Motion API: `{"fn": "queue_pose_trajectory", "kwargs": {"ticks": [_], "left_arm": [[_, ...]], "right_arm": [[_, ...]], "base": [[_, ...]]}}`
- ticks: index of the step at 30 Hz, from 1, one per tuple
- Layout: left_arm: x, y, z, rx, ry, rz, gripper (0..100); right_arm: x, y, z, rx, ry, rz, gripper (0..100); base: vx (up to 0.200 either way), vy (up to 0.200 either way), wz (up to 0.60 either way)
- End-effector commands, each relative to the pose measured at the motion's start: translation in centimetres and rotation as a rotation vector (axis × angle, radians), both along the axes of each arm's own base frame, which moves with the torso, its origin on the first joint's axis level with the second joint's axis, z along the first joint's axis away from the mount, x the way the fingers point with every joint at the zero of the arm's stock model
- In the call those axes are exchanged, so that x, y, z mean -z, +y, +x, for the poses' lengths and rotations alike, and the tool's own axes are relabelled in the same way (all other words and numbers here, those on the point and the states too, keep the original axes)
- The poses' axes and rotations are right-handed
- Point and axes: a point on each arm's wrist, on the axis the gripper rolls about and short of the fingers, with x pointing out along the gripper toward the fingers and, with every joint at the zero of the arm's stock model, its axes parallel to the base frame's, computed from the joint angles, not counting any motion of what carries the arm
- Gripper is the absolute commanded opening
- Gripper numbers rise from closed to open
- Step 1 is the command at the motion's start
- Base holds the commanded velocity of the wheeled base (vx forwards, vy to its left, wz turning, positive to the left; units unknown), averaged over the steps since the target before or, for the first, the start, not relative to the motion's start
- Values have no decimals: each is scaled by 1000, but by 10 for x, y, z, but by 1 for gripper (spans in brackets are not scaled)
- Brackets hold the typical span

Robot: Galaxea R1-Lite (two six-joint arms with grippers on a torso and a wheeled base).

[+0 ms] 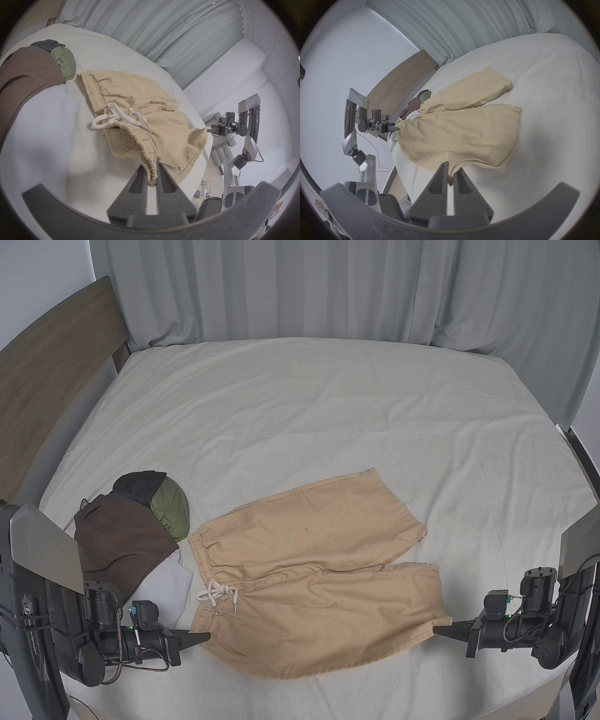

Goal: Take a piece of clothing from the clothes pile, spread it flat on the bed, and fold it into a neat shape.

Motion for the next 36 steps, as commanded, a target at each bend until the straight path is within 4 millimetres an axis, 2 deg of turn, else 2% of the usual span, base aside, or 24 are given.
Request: {"fn": "queue_pose_trajectory", "kwargs": {"ticks": [1, 5, 18, 36], "left_arm": [[-4, 0, 1, -4, -18, -4, 0], [-6, 0, 3, -8, -27, -8, 0], [-13, 1, 10, -25, -58, -23, 0], [-23, 2, 18, -62, -78, -59, 0]], "right_arm": [[-3, 0, -3, -1, -5, 0, 0], [-4, 0, -2, 0, -10, 2, 0], [-27, 6, 4, 33, -43, 91, 0], [-30, 7, 11, 41, -72, 95, 0]], "base": [[0, 0, 0], [0, 0, 0], [0, 0, 0], [0, 0, 0]]}}
